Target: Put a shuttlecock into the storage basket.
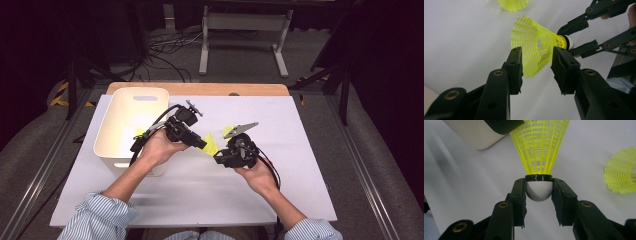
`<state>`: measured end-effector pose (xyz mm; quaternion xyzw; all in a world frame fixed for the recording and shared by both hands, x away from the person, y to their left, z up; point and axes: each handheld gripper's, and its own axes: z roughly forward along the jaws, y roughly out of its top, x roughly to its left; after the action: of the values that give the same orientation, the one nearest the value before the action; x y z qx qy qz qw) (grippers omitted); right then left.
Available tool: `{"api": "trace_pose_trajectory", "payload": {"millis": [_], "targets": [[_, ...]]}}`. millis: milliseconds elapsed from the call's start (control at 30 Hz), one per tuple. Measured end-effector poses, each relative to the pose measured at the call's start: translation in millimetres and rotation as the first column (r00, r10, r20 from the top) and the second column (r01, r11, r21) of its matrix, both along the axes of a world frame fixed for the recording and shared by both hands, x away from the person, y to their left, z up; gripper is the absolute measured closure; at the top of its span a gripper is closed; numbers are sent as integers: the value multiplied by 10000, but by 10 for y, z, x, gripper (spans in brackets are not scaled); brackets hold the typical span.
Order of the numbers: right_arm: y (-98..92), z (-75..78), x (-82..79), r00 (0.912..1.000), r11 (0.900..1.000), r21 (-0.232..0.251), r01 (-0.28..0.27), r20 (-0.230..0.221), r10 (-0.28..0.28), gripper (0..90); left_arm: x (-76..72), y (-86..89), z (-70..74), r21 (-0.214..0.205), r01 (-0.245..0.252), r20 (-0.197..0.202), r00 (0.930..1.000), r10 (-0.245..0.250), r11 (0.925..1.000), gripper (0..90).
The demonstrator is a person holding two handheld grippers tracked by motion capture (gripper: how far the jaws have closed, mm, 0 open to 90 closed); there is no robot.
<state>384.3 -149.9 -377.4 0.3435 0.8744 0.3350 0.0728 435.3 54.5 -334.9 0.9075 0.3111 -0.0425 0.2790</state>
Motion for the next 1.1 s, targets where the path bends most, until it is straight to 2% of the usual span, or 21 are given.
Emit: {"api": "trace_pose_trajectory", "payload": {"millis": [267,533,800,900,1033,1100], "targets": [[30,-2,5,10000,10000,-26,-6,38,7,647,-8,-23,-12,45,240,105,9997,-240,9997,742],[45,-25,13,10000,10000,-88,14,69,-13,646,-23,-14,6,27,268,204,9994,-268,9996,875],[53,-52,2,9998,9999,-131,65,173,-62,638,-71,-35,30,125,492,380,9980,-496,9987,896],[40,-62,0,9997,9997,-182,144,219,-140,636,-88,-40,41,92,416,430,9982,-419,9991,898],[18,-70,6,9997,9998,-138,171,178,-169,580,-72,-26,55,-27,456,399,9982,-455,9990,900],[12,-75,2,9996,9997,-147,176,206,-173,554,-72,-31,56,74,465,429,9980,-468,9989,899]]}}
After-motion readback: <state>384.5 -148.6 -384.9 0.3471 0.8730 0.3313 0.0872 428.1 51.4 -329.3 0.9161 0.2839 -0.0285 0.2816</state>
